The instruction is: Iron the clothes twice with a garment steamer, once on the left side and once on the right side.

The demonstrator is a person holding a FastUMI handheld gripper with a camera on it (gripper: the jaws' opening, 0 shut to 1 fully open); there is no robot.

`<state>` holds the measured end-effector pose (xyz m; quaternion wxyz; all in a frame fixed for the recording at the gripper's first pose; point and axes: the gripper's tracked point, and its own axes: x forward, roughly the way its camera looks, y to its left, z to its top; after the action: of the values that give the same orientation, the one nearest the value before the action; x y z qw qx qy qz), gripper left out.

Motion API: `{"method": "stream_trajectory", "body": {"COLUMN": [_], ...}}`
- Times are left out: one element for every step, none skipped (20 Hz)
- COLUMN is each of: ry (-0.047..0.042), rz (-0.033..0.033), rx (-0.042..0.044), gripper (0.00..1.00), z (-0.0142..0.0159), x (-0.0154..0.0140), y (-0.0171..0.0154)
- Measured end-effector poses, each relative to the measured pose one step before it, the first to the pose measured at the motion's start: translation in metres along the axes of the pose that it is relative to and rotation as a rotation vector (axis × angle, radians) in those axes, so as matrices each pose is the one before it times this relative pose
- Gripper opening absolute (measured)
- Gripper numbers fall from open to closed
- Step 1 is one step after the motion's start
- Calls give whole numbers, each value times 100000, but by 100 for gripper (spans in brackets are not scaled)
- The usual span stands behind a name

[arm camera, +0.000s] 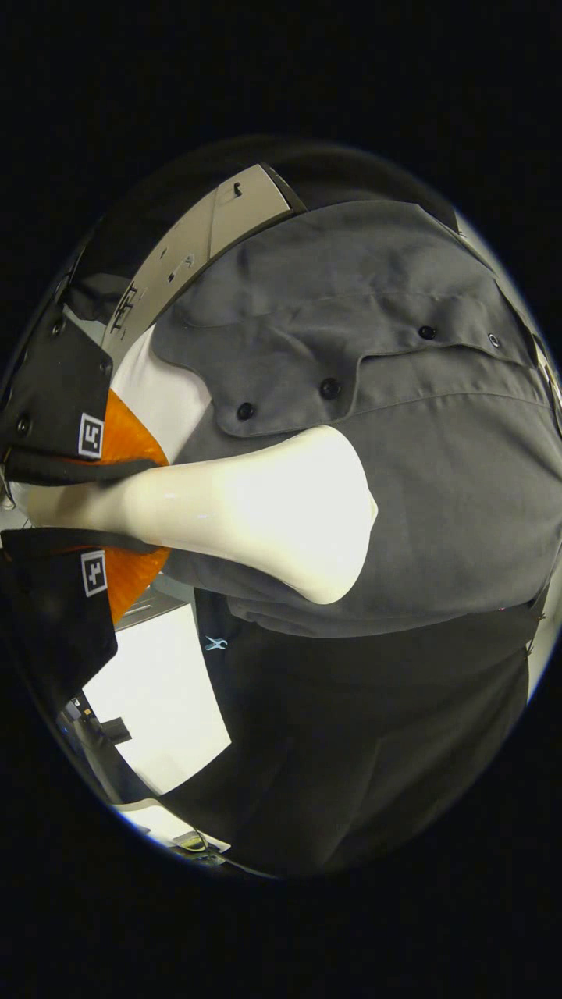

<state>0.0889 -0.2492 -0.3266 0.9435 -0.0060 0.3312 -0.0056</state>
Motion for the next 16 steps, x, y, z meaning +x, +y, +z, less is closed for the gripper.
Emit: {"method": "stream_trajectory", "body": {"ry": [566, 549, 432, 590, 498, 376, 428, 456, 436, 858, 836, 746, 625, 363, 327, 382], "rz": [139, 23, 102, 240, 235, 159, 160, 23, 27, 21, -26, -210, -199, 22, 10, -130], "rx": [348, -47, -8, -36, 108, 209, 97, 303, 309, 307, 290, 266, 155, 293, 143, 9], "gripper": [29, 29, 29, 29, 29, 29, 29, 29, 29, 29, 29, 29, 29, 29, 29, 29], "z": [-431, -293, -409, -315, -392, -291, -290, -328, -359, -420, -398, -385, -411, -342, -422, -292], "x": [106, 153, 30, 170, 111, 95, 108, 25, 60, 167, 117, 124, -89, 145, 127, 96], "y": [-144, -139, -126, -18, -58, -35, -63, -45, -46, -154, -100, -203, -136, -122, -96, -141]}}
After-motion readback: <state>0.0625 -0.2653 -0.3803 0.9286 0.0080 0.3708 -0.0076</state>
